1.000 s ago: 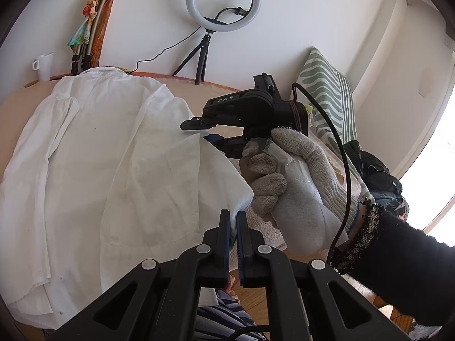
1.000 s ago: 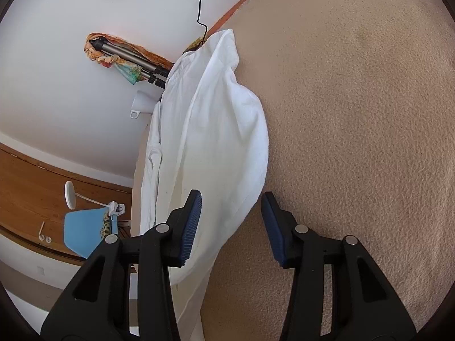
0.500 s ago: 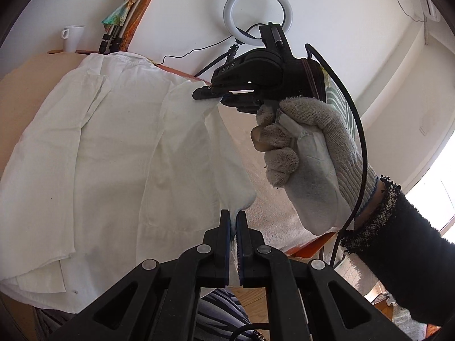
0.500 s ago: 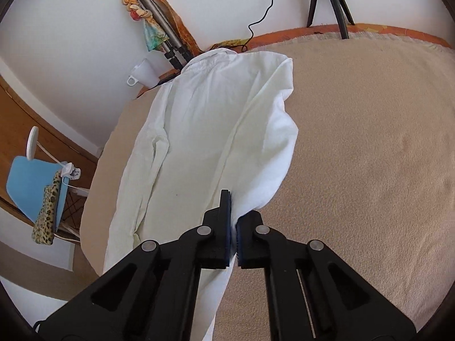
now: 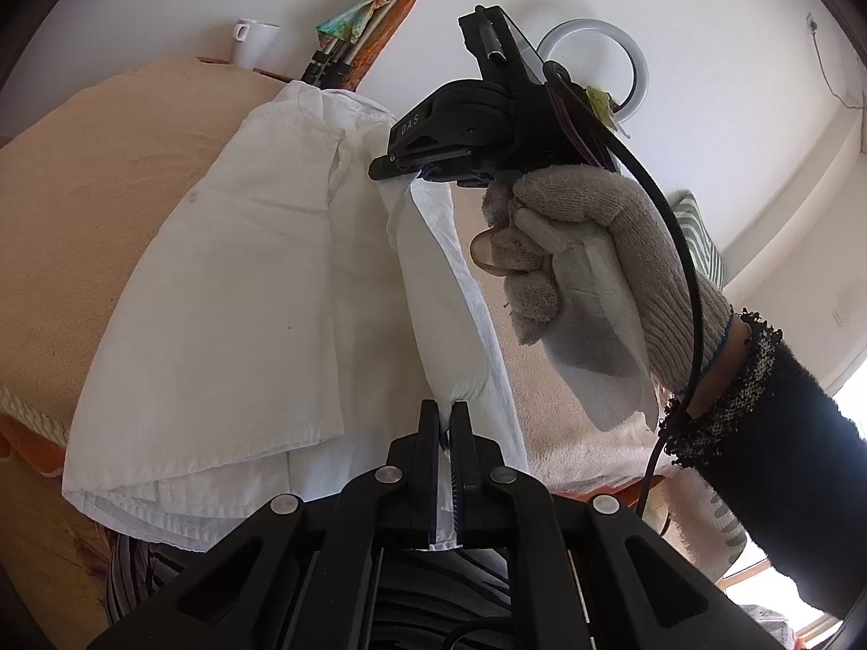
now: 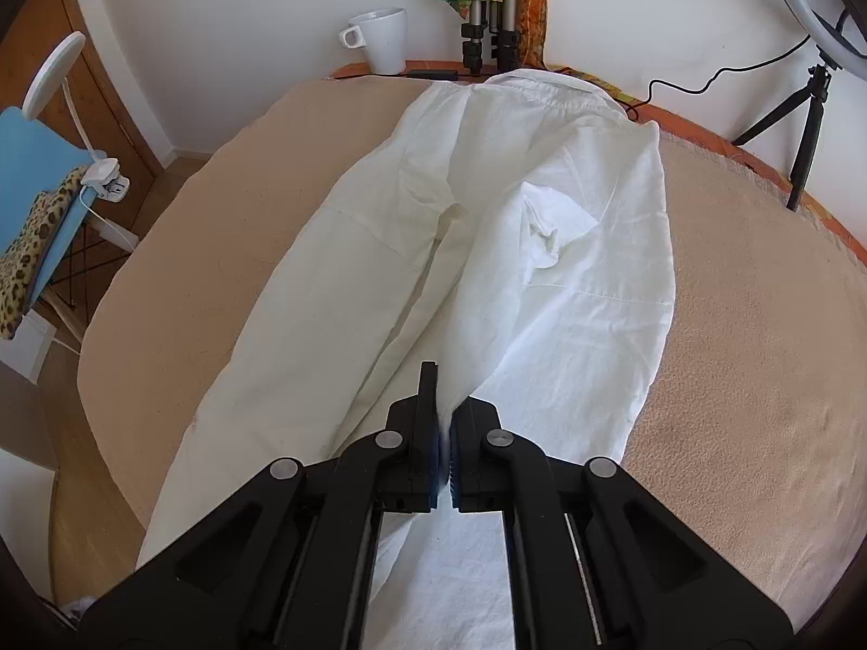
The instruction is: Fold small clothes
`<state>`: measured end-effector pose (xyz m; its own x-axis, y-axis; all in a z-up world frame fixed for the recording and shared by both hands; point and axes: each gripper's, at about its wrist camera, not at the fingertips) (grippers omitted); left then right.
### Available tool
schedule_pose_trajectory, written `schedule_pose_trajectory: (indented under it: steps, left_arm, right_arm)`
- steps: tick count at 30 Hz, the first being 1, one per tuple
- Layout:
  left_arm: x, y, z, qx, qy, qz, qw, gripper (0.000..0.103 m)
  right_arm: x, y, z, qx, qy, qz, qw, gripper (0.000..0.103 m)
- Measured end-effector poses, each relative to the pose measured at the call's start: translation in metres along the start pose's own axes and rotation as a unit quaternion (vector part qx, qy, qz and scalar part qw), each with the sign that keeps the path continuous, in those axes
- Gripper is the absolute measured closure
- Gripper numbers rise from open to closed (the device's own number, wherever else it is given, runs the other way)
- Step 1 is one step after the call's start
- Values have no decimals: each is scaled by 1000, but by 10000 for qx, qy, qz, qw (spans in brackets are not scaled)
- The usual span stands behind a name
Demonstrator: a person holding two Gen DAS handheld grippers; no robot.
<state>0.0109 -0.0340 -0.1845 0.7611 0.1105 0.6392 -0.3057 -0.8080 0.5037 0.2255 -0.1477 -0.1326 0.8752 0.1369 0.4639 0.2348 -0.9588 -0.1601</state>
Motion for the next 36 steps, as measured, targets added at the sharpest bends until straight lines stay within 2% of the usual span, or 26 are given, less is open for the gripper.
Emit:
schedule_pose_trajectory:
  steps: [4, 9, 12, 16, 19, 23, 25, 27, 29, 33, 35, 36]
  left_arm:
    - [-2, -7, 2, 83, -39, -61, 9999, 103]
    - [-4, -5, 7, 159, -149, 60, 9997, 103]
    - [-4, -3, 8, 226, -179, 149, 9995, 103]
    - [-3, -5, 7, 269, -179, 168, 9993, 103]
    - [0, -7, 9, 270, -215, 140, 9993, 103]
    - [-3, -3, 13, 262, -331, 225, 9989, 103]
    - [-4, 0, 13, 251, -447, 334, 9981, 103]
    - [-6, 4, 10, 274, -545, 499, 9969, 96]
    - [-6, 7, -2, 338, -530, 648, 9959, 73]
    - [0, -2, -36, 738, -313, 886, 9928, 66]
    - [6, -22, -52, 986, -160, 710, 9925, 51]
    - [9, -35, -57, 1083, -103, 536, 9926, 48]
  right_arm:
    - [0, -4, 18, -83, -137, -22, 9999, 99]
    - [0, -3, 28, 17, -197, 12, 9998, 99]
    - [1, 5, 26, 280, -264, 170, 9991, 99]
    - [-2, 31, 6, 975, -208, 698, 9926, 88]
    - [-16, 52, -20, 1287, 49, 1004, 9866, 87]
    - [-48, 78, -41, 1043, 109, 1297, 9860, 87]
    - [-68, 90, -43, 1017, -55, 1507, 9833, 81]
    - [-92, 97, -43, 1221, -265, 1719, 9772, 74]
    - [-114, 97, -44, 1499, -453, 1837, 9704, 72]
    - [-141, 89, -49, 1678, -555, 1892, 9659, 72]
    - [-148, 87, -50, 1821, -608, 1969, 9614, 72]
    - [-152, 85, -50, 1907, -624, 1991, 9592, 72]
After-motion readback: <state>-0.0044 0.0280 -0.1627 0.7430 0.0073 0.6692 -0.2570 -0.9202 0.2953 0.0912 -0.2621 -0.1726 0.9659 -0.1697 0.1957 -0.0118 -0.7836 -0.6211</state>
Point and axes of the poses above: each gripper's, at about its wrist camera, not at the fingertips, and z roughly the way its jaws point, y to its right, x to its top, and after that the axes turned 7 degrees about z, right-handed
